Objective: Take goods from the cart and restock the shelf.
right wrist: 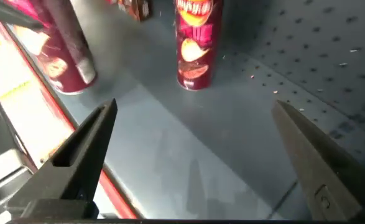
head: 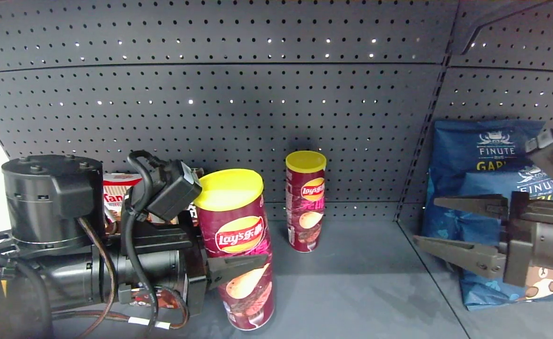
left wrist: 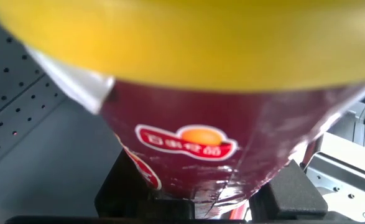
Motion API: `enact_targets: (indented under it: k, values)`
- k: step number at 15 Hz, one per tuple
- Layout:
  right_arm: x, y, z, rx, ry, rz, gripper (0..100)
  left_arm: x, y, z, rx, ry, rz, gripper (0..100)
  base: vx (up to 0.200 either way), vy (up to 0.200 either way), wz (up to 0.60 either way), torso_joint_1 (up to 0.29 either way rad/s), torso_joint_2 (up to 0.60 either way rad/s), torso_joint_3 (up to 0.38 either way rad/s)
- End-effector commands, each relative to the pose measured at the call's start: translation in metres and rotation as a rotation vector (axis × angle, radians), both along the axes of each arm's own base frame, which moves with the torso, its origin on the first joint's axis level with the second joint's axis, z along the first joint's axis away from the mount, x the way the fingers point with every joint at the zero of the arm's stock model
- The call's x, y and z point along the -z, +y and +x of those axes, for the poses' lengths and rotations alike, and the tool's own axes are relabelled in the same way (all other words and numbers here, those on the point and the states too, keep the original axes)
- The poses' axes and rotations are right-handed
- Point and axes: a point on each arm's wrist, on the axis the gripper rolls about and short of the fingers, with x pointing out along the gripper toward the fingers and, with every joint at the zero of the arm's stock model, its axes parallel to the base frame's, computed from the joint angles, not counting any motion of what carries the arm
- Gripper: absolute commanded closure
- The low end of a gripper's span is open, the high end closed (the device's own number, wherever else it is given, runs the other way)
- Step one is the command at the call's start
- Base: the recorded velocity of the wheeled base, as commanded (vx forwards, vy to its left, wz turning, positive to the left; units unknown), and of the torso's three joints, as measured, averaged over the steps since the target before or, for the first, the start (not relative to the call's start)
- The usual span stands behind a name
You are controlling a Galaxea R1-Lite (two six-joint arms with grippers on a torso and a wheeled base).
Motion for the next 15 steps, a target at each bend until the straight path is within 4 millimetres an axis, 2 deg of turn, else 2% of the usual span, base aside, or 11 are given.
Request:
enact_targets:
  k: [1,2,4,8,11,15]
  values:
    - [0.013,0.016,0.03,-0.014,0.051,-0.051,0,0.0,0.0,0.001,-0.001,0.001,0.0,100,0.0,0.0,0.0,0.0,0.0,0.0]
    - [0.013,0.024,0.047,-0.026,0.032,-0.071,0,0.0,0.001,0.002,-0.009,0.001,0.0,100,0.0,0.0,0.0,0.0,0.0,0.0]
    - [0.019,0.033,0.067,-0.058,0.007,-0.067,0,0.002,0.0,0.006,-0.011,0.005,0.003,100,0.0,0.0,0.0,0.0,0.0,0.0]
    - [0.037,0.044,0.089,-0.205,0.022,-0.013,0,0.002,-0.001,0.006,-0.011,0.0,0.001,100,0.0,0.0,0.0,0.0,0.0,0.0]
    - [0.047,0.05,0.105,-0.244,0.019,0.005,0,0.003,-0.001,0.006,-0.011,0.005,0.003,100,0.0,0.0,0.0,0.0,0.0,0.0]
    - [0.052,0.057,0.124,-0.295,0.007,0.028,0,0.005,-0.002,0.009,-0.01,0.011,0.008,100,0.0,0.0,0.0,0.0,0.0,0.0]
